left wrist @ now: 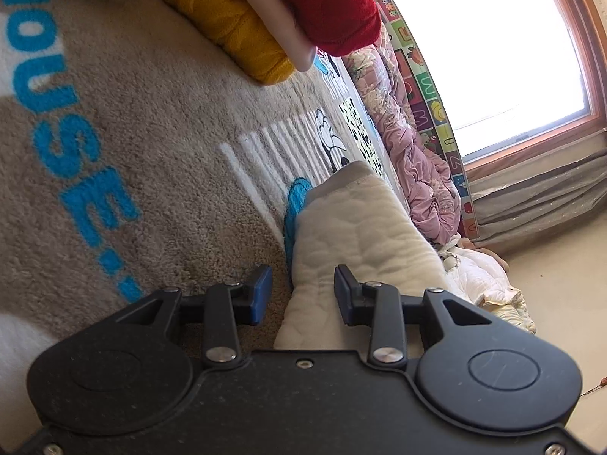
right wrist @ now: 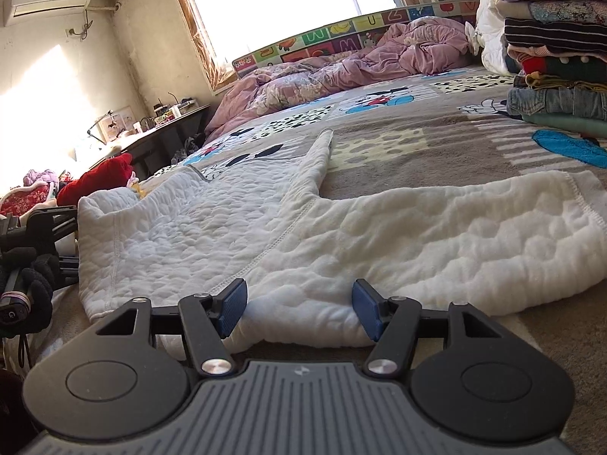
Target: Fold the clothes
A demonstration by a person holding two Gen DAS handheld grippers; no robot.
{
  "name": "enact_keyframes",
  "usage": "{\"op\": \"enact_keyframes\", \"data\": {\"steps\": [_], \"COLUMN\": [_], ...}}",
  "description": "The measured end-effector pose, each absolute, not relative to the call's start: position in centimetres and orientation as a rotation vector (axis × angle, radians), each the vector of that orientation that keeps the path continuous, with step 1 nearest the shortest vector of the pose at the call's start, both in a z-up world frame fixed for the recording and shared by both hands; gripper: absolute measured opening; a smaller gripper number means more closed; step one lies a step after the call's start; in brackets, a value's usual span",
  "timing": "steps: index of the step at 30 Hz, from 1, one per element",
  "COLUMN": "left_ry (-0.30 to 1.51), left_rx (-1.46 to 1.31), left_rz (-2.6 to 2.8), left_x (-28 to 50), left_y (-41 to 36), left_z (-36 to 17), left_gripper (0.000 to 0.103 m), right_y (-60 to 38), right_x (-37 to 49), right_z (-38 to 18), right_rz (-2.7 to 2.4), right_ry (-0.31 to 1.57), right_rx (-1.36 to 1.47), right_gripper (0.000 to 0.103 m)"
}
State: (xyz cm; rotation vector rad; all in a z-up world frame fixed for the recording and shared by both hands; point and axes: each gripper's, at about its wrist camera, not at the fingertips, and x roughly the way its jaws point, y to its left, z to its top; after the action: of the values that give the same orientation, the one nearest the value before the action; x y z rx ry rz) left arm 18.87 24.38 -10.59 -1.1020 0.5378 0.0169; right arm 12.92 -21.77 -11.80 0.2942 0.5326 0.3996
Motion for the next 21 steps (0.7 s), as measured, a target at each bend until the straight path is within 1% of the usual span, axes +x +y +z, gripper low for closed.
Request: {"op": "enact_keyframes", "data": {"steps": [4,7,9,16,20,21], "left_ry": [0.553,0.57,0.583,0.621,0.635,0.638], "left_rx": [-1.022,-0.952,-0.925,-0.837,-0.796,-0.786], "left_rz": [0.01,0.011,0.003,-0.027,-0.039,-0.041], "left_x": [20.0,20.8,21.4,23.0,23.7,23.9], "left_y": [23.5,22.9,22.7,21.8,21.4,21.3], "left_z": [-10.0,-9.8,-9.8,-10.0,-10.0,-10.0], "left_gripper": [0.04,0.042,0.042,0.043,0.043,0.041], "right_y": [-22.3,-22.5,-22.5,-22.3,-22.4,-22.4], "right_x": [12.9,13.0,13.1,13.4,13.5,13.5], "right_z": [-12.2,-12.4,-12.6,-12.9,-13.0,-13.1], "right_rz": [0.419,0.429,0.435,0.453,0.464,0.466], "right_ry": [0.526,0.522,0.518,0.509,0.506,0.504], "right_rx": [0.323,0.333,0.335,0.337,0.346,0.347], "right_gripper": [0.062,0.063,0.063,0.071,0.073,0.074]}}
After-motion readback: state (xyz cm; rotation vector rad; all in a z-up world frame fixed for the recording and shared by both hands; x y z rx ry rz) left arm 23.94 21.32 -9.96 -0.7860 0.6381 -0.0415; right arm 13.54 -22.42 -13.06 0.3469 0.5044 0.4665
